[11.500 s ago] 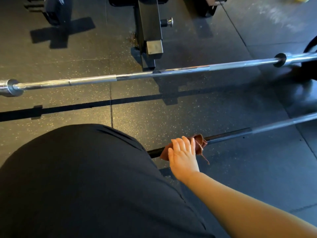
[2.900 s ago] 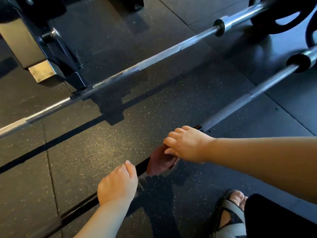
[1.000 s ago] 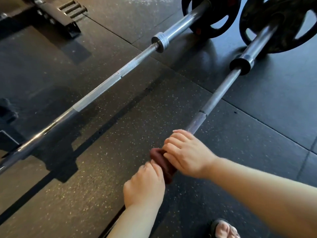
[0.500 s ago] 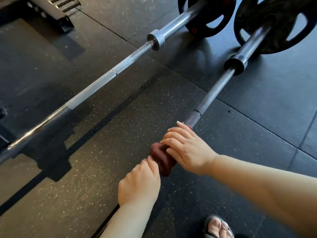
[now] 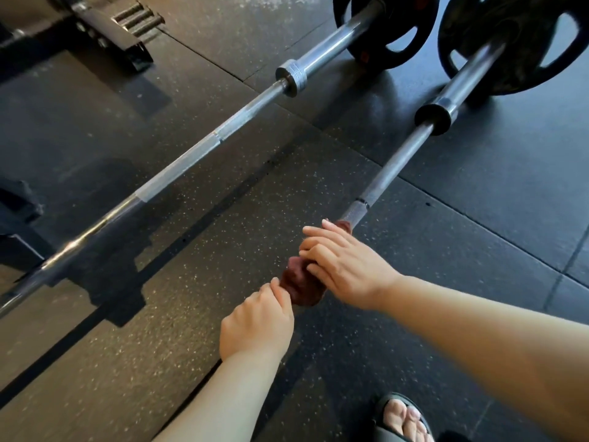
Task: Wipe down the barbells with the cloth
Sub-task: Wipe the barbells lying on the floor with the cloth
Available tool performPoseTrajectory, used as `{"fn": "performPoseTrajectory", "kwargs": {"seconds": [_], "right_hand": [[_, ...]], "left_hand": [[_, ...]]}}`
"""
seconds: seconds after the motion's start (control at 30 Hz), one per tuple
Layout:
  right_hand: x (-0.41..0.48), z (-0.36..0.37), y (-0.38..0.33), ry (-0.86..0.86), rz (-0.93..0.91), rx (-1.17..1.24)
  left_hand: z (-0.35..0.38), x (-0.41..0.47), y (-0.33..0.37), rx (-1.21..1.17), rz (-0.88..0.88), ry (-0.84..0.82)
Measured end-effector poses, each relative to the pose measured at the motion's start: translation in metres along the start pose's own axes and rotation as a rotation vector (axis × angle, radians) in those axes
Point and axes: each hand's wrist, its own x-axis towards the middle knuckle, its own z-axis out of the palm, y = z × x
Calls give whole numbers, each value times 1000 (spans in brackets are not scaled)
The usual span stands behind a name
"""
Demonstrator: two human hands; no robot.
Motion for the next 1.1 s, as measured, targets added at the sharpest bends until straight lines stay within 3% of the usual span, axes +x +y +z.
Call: {"fn": "performPoseTrajectory", "kwargs": {"seconds": [0.1,0.2,0.27,0.33,0.43,0.63,0.87,1.1], "right_hand": [[2,-15,41,133,194,-7],[9,-16,38,211,405,33],[7,-10,13,194,346,70],[0,1,-9,102,142,69],[-4,-2,12,-5,-18,-39],[9,-25,39,177,481,-27],[-1,-17,-29,-126,139,-21],[37,-64,-30,-557,50,-358]], "left_hand": [[0,0,3,34,4,-1],[0,0,4,59,5,2],[0,1,6,71,4,7],[-1,-1,7,68,-1,15],[-3,-2,5,52,-20,-5],[0,-6,-1,19,-16,-33],[-2,-3,-5,33,12,14],[-8,-3,0,-4,-2,-84]]}}
